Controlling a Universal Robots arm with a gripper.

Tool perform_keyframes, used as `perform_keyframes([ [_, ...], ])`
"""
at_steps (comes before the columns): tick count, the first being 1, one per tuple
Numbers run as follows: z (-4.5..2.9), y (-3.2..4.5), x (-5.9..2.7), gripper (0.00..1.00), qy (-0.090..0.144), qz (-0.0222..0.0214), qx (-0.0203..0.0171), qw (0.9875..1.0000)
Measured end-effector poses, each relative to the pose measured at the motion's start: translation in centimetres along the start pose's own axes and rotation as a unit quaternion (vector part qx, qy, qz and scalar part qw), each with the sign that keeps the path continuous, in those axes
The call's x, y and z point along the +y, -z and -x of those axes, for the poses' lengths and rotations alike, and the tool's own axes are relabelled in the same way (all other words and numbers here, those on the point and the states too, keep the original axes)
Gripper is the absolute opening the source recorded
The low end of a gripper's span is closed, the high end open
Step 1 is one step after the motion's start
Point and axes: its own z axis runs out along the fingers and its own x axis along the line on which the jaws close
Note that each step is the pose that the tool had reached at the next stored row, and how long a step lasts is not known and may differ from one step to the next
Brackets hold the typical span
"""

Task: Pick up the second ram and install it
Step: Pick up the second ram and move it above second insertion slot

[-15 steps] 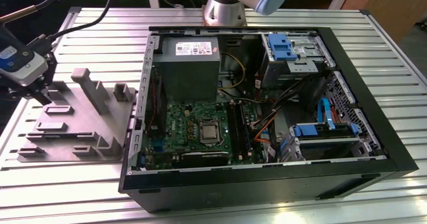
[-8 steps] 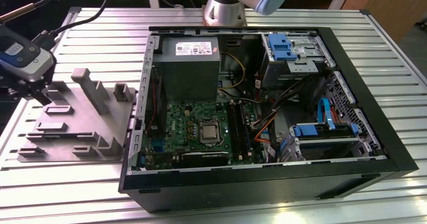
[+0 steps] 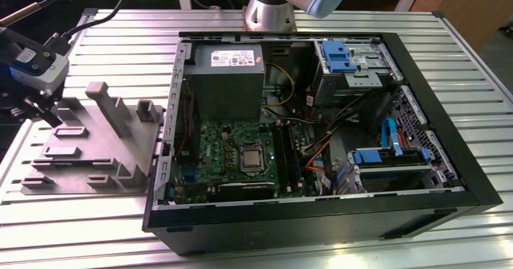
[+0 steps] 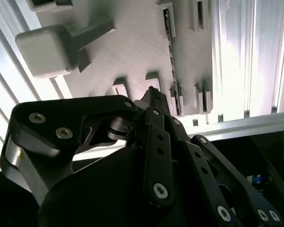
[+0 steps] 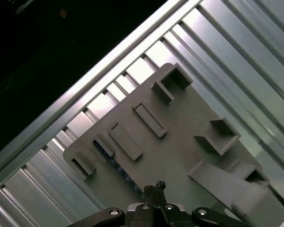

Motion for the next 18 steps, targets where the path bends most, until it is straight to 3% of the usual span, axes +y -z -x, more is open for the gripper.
perform_keyframes([
  [5,-0.02,-0.30,-0.02,0.10,0.045,0.0024,0.0023,0.9990],
  [9,-0.04,-0.62,-0.03,0.10,0.082,0.0043,0.0043,0.9966],
  [13,-0.05,-0.88,-0.05,0.10,0.118,0.0062,0.0064,0.9930],
  [18,-0.06,-1.03,-0.05,0.10,0.162,0.0080,0.0095,0.9867],
])
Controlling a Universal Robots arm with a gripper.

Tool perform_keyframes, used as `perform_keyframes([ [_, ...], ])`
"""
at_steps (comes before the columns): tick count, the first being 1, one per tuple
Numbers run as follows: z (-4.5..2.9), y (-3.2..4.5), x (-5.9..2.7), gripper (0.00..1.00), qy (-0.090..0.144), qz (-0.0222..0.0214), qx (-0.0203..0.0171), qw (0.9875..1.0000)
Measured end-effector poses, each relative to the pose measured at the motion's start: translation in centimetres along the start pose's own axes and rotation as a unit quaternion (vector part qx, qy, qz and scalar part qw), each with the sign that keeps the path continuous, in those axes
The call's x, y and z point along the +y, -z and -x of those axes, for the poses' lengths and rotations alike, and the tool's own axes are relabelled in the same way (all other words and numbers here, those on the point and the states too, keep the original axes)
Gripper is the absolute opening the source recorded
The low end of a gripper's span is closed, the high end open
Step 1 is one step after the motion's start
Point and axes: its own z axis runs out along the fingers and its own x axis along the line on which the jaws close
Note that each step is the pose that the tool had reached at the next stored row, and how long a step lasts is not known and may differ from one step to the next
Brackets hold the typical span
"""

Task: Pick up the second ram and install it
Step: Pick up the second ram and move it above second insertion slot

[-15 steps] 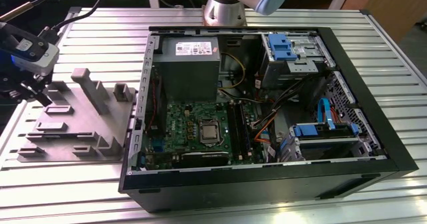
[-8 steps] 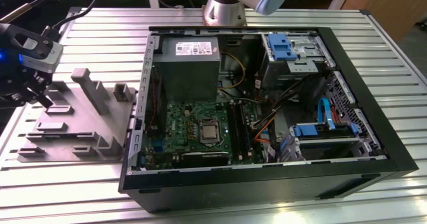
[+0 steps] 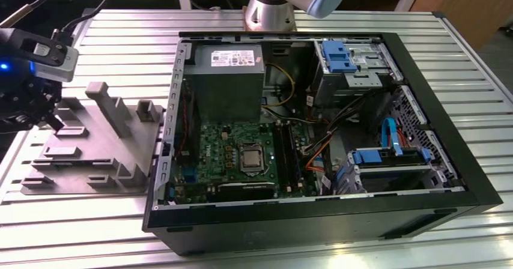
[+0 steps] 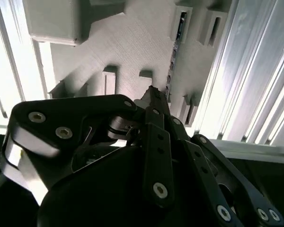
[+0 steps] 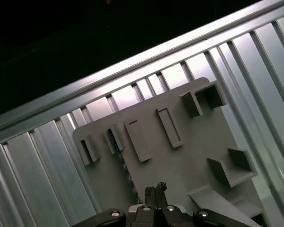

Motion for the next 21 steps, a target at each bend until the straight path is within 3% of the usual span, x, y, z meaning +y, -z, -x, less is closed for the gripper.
perform_keyframes([
  [4,-0.01,-0.19,-0.01,0.10,0.037,0.0017,0.0024,0.9993],
  [9,-0.03,-0.50,-0.03,0.10,0.081,0.0040,0.0047,0.9967],
  [15,-0.05,-0.89,-0.05,0.10,0.134,0.0067,0.0075,0.9909],
  [21,-0.07,-1.34,-0.07,0.10,0.183,0.0093,0.0100,0.9830],
])
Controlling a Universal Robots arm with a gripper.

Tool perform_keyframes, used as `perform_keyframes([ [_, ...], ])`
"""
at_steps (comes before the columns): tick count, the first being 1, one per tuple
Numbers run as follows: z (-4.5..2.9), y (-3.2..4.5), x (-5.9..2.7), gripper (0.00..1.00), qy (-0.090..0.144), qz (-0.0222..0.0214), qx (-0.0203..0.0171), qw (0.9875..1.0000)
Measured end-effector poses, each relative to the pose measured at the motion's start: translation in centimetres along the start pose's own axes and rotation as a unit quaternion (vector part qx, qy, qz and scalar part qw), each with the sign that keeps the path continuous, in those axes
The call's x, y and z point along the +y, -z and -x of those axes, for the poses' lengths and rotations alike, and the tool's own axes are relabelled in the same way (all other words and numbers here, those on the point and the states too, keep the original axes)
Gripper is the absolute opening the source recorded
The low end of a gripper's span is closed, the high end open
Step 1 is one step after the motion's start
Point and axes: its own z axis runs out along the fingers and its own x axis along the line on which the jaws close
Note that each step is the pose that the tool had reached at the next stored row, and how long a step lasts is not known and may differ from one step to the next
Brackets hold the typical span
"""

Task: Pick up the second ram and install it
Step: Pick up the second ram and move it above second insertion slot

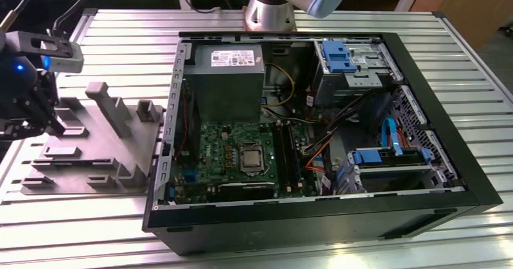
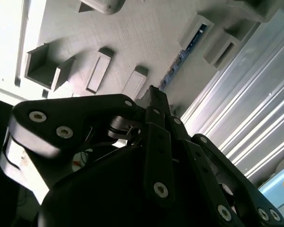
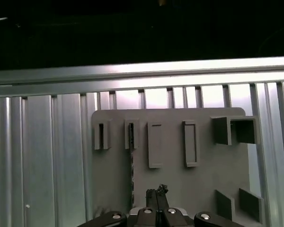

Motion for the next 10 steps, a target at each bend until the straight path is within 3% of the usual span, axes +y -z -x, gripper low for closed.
perform_keyframes([
  [10,-0.78,-0.40,0.01,0.10,0.029,0.0015,0.0015,0.9996],
])
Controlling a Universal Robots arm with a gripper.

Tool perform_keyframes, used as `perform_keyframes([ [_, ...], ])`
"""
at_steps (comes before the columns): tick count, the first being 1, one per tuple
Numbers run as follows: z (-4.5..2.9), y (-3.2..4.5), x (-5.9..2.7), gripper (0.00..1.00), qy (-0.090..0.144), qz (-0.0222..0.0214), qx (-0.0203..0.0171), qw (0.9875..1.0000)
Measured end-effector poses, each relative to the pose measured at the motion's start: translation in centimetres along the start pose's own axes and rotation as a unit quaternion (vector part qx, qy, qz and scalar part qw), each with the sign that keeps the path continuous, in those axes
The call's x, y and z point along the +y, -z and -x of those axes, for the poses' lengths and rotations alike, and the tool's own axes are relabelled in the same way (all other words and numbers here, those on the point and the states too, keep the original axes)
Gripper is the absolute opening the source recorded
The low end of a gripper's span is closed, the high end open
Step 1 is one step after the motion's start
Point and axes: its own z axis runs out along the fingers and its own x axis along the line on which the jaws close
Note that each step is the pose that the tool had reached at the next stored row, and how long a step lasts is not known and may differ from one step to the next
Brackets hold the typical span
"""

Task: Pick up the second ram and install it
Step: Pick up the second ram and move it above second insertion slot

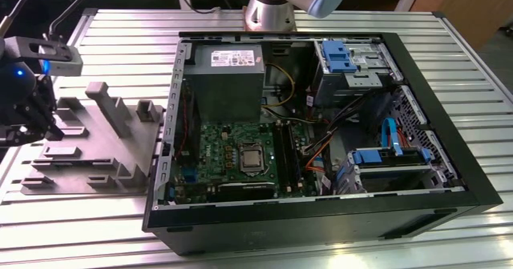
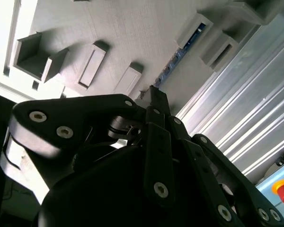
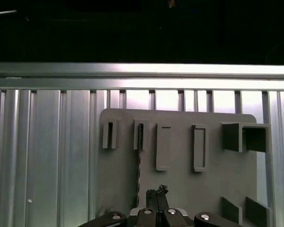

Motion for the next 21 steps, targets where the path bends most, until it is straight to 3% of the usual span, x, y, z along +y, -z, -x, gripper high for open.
perform_keyframes([
  [7,-0.89,-0.62,-0.05,0.10,0.013,0.0006,0.0006,0.9999],
  [12,-1.08,-1.21,-0.07,0.10,0.023,0.0012,0.0012,0.9997],
  [17,-1.11,-1.28,-0.08,0.10,0.028,0.0014,0.0016,0.9996],
  [21,-1.26,-1.90,-0.11,0.10,0.029,0.0014,0.0016,0.9996],
])
